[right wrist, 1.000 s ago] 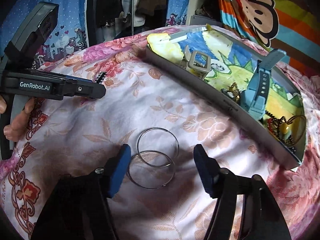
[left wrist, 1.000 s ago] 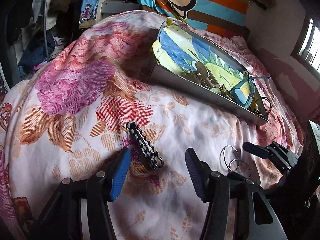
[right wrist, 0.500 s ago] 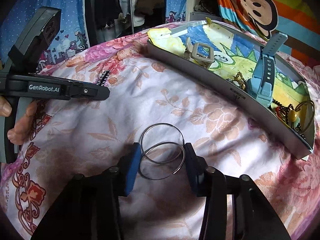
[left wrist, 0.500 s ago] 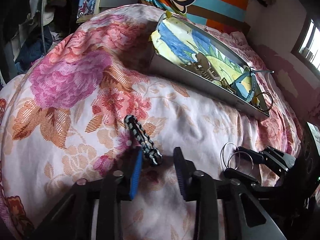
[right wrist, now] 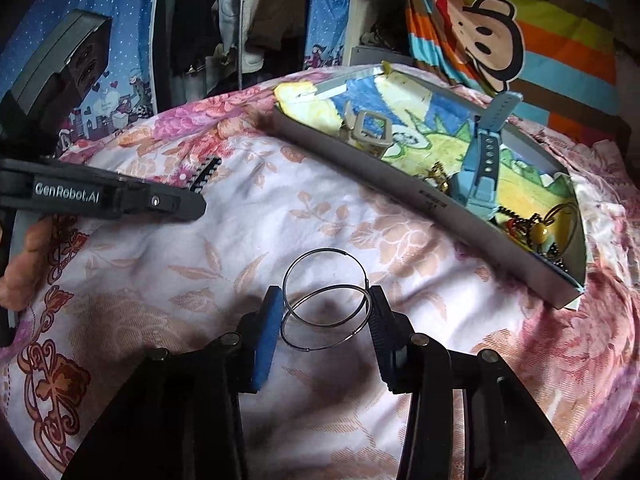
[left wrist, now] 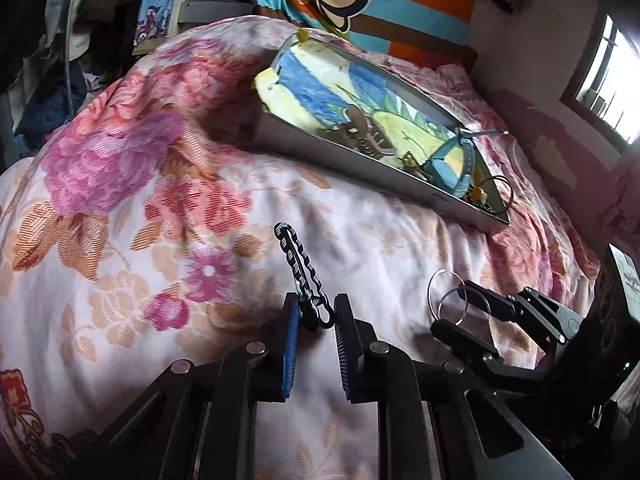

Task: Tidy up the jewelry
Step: 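Grasp the black hair clip with the left tool while the right tool grasps the silver rings, then carry the black clip and silver rings into the tray while both tools open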

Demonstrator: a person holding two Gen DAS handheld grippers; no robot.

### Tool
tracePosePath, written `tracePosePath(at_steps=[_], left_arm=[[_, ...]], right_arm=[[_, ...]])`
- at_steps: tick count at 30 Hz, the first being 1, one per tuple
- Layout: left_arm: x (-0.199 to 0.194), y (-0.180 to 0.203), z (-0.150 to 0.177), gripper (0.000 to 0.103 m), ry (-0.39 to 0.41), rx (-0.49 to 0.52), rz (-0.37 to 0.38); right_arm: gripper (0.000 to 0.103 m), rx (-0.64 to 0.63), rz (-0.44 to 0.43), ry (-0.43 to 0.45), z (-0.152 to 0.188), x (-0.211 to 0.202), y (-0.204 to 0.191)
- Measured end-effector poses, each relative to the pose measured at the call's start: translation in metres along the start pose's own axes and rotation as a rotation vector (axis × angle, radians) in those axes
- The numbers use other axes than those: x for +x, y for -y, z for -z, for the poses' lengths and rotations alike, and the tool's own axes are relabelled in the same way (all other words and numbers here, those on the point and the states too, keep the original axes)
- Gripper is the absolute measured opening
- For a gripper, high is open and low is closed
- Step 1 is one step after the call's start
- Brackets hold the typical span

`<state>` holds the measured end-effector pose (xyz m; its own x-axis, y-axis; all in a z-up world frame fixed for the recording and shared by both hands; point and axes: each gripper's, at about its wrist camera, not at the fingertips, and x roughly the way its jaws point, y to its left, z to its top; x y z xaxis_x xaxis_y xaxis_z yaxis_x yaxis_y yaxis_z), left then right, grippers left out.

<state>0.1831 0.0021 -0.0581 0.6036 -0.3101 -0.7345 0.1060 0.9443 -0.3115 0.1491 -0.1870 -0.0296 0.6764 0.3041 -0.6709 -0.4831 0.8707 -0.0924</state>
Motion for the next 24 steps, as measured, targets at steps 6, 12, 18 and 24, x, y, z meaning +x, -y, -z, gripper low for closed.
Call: tracePosePath(at_steps=[6, 12, 18, 24], left_arm=[[-0.003, 0.005, 0.001, 0.016, 0.014, 0.009, -0.024], [-0.011, 0.018, -0.007, 0.016, 0.070, 0.044, -0.019], [-0.010, 0.039, -0.036, 0.016, 0.142, 0.058, 0.052], [0.009, 0.063, -0.084, 0.016, 0.200, 0.113, 0.101]], right_arm=[[0.038, 0.054, 0.037, 0.060, -0.001, -0.010, 0.012], [0.038, 0.171, 0.057, 0.132, -0.002, -0.020, 0.037], [0.038, 0.261, 0.116, 0.247, -0.010, -0.033, 0.071], [0.038, 0.274, 0.191, 0.343, -0.046, -0.027, 0.113]])
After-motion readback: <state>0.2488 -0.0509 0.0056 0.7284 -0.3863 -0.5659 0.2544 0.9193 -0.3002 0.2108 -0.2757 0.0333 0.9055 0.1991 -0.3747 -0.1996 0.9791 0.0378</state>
